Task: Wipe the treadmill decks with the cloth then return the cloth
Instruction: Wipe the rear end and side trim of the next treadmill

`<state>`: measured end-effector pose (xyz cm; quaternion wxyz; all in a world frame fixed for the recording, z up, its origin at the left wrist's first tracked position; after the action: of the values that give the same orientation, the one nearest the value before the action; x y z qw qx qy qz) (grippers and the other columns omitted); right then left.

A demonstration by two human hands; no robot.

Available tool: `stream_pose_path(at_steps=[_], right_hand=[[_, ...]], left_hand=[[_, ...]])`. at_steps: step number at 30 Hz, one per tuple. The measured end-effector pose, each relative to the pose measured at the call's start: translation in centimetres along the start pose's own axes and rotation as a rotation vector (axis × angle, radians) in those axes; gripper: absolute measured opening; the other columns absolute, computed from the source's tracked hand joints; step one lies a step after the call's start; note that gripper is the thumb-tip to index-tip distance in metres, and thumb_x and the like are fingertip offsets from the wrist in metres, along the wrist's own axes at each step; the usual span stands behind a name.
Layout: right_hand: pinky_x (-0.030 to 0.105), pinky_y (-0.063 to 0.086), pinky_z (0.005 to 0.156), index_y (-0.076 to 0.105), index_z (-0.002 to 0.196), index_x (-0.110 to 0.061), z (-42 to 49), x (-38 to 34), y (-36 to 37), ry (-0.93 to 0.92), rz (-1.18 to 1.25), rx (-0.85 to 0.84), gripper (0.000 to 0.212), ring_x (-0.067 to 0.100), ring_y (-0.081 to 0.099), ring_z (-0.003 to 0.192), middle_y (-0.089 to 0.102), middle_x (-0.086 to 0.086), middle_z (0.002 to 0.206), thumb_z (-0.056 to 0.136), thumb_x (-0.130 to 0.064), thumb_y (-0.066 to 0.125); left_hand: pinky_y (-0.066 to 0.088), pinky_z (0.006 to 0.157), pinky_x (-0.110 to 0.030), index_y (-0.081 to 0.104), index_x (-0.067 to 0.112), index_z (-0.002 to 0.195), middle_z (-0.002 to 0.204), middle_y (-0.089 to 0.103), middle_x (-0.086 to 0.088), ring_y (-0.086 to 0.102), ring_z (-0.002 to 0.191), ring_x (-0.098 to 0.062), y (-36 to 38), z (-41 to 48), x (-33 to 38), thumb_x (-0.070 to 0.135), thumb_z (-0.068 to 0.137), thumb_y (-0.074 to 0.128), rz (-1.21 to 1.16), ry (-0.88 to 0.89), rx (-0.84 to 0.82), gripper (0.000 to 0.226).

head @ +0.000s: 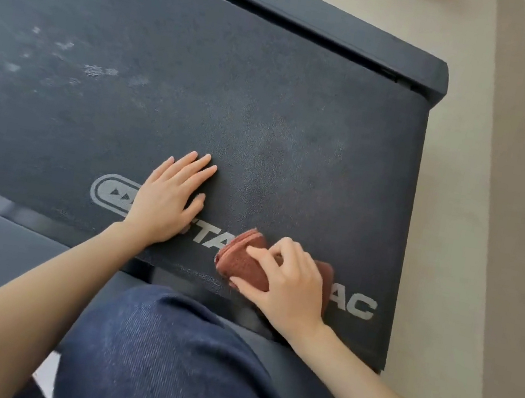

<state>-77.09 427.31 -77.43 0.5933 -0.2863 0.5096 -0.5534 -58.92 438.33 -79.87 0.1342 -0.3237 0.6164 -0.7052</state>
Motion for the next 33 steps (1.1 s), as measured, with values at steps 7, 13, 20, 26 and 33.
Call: stream_pose_path(at_steps=[7,13,20,26,33], right_hand=[[0.033,0.044,0.053,0.068,0.089,-0.015,8.3,-1.5,2.8,-0.266,-0.010,-0.011,0.040,0.021,0.050,0.066,0.052,0.006,0.077,0.075,-0.052,0.067],[0.032,0.043,0.052,0.066,0.089,-0.015,18.8,-0.3,6.2,-0.217,-0.080,0.043,0.041,0.022,0.051,0.067,0.052,0.007,0.079,0.076,-0.054,0.065],[0.035,0.040,0.065,0.062,0.098,-0.016,28.6,1.5,9.5,-0.040,-0.149,0.010,0.044,0.026,0.051,0.081,0.050,0.009,0.090,0.079,-0.056,0.059],[0.031,0.040,0.060,0.066,0.092,-0.015,23.1,-0.1,7.4,-0.112,-0.059,0.053,0.039,0.024,0.051,0.073,0.051,0.008,0.081,0.076,-0.050,0.069],[0.031,0.044,0.055,0.062,0.097,-0.021,8.7,-2.9,4.0,-0.390,0.128,-0.050,0.038,0.018,0.049,0.067,0.052,0.003,0.078,0.076,-0.052,0.066]], left_hand=[[0.008,0.117,-0.043,0.033,0.019,0.145,0.154,0.026,0.002,0.015,0.144,-0.019,-1.6,-2.9,-6.5,0.040,0.090,0.023,0.048,-0.245,0.034,0.060],[0.013,0.116,-0.044,0.037,0.020,0.143,0.151,0.032,0.002,0.021,0.142,-0.019,-1.7,-3.0,-6.3,0.038,0.091,0.025,0.091,-0.233,0.032,0.056],[0.018,0.115,-0.044,0.038,0.024,0.142,0.151,0.032,0.005,0.022,0.142,-0.017,-1.7,-2.8,-7.2,0.038,0.091,0.028,0.087,-0.238,0.063,0.054],[0.017,0.115,-0.042,0.040,0.024,0.141,0.150,0.034,0.006,0.025,0.141,-0.017,-1.8,-2.8,-7.0,0.039,0.090,0.032,0.086,-0.240,0.073,0.054],[0.016,0.115,-0.042,0.039,0.024,0.142,0.151,0.033,0.005,0.024,0.141,-0.018,-1.9,-2.9,-6.9,0.040,0.090,0.030,0.091,-0.259,0.079,0.055]])
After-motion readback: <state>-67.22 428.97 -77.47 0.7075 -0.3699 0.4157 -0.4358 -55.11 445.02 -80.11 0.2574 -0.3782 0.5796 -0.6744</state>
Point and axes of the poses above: each hand's wrist, its own z-axis towards the middle knuckle, its own y-axis out of the palm, x = y × z, the point moved 7 cm from there along z, towards the middle knuckle
